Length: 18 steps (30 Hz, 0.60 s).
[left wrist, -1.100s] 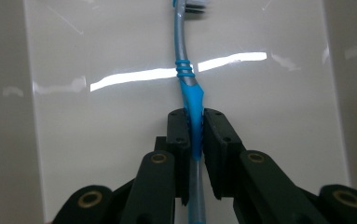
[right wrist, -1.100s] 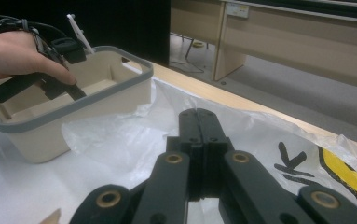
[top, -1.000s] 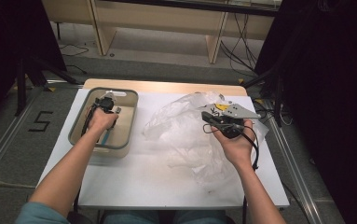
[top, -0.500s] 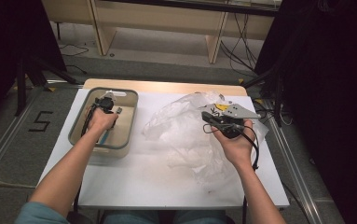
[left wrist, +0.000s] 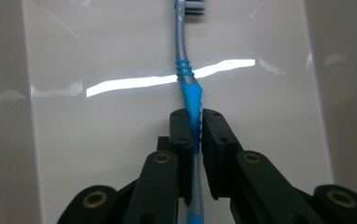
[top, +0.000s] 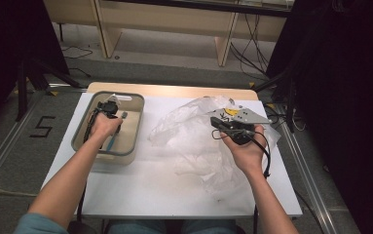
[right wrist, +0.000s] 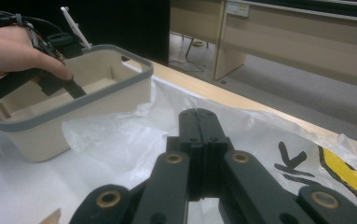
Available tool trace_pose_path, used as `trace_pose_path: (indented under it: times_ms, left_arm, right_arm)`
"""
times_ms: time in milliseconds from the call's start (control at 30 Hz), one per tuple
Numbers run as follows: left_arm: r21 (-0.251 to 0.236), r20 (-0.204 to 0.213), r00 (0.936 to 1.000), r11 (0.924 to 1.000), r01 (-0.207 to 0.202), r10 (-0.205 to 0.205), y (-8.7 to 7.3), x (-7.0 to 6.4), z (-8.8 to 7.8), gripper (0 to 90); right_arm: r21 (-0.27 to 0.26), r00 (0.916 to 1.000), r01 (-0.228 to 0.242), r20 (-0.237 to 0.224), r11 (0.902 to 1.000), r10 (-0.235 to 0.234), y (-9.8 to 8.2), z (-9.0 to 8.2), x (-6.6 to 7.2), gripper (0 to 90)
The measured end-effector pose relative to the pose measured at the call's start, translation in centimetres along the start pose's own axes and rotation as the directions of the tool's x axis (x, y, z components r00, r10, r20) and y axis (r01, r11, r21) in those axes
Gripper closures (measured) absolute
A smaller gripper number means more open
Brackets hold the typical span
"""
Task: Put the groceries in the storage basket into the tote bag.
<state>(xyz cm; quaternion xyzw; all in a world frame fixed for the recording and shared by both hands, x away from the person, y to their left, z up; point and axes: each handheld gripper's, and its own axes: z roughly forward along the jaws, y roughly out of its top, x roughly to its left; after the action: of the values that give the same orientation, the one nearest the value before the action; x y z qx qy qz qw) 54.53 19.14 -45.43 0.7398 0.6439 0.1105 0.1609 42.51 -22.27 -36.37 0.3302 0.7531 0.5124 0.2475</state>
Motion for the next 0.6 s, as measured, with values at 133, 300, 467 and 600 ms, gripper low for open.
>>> trace_pose_path:
  times_ms: [133,300,467,600]
  left_arm:
    - [0.001,-0.001,1.0,1.0,-0.004,0.004,0.03,-0.05,0.01,82.6]
    - [-0.005,0.001,1.0,1.0,-0.003,0.003,0.04,-0.04,-0.05,82.6]
    - [-0.004,0.001,0.9998,0.9998,-0.018,0.018,0.04,-0.34,0.0,82.7]
    - [-0.011,0.01,0.9996,0.9996,-0.025,0.025,0.08,-0.52,-0.2,82.7]
  right_arm:
    - [-0.001,1.0,-0.001,0.002,1.0,0.001,0.01,-0.01,-0.03,90.0]
    - [0.0,1.0,-0.001,0.002,1.0,0.001,-0.03,0.04,-0.06,90.0]
    - [0.0,1.0,-0.001,0.003,1.0,0.001,-0.03,0.0,-0.06,90.0]
    - [-0.001,1.0,-0.002,0.003,1.0,0.002,-0.03,0.0,-0.09,90.0]
